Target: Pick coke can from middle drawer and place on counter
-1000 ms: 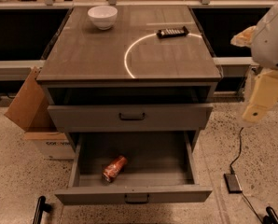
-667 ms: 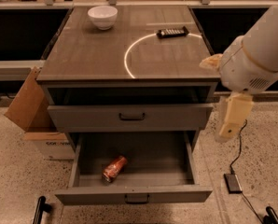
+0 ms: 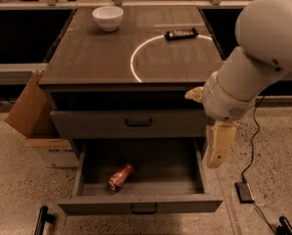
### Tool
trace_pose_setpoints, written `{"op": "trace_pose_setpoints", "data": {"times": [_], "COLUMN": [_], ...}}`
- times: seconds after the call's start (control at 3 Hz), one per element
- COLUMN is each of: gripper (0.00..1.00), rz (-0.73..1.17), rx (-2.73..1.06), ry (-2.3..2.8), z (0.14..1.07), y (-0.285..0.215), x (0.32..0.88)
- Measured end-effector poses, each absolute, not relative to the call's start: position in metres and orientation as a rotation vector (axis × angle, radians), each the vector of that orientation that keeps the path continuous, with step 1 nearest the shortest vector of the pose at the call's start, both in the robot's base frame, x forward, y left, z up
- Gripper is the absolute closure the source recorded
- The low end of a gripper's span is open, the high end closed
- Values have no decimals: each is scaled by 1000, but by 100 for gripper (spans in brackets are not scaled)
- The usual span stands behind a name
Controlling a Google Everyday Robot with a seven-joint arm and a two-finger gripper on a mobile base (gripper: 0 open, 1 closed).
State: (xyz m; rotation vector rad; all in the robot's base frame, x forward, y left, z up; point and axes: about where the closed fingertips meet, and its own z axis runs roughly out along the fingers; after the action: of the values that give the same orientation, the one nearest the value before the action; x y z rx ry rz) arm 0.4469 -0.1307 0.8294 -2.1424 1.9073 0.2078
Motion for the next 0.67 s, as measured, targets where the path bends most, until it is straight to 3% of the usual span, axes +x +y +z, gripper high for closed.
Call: {"op": "trace_pose_setpoints", "data": {"times": [0.67], "gripper": [0], "rz": [323], "rx": [-2257], "ry": [1729], "z": [755], "y": [-96], "x": [454]}}
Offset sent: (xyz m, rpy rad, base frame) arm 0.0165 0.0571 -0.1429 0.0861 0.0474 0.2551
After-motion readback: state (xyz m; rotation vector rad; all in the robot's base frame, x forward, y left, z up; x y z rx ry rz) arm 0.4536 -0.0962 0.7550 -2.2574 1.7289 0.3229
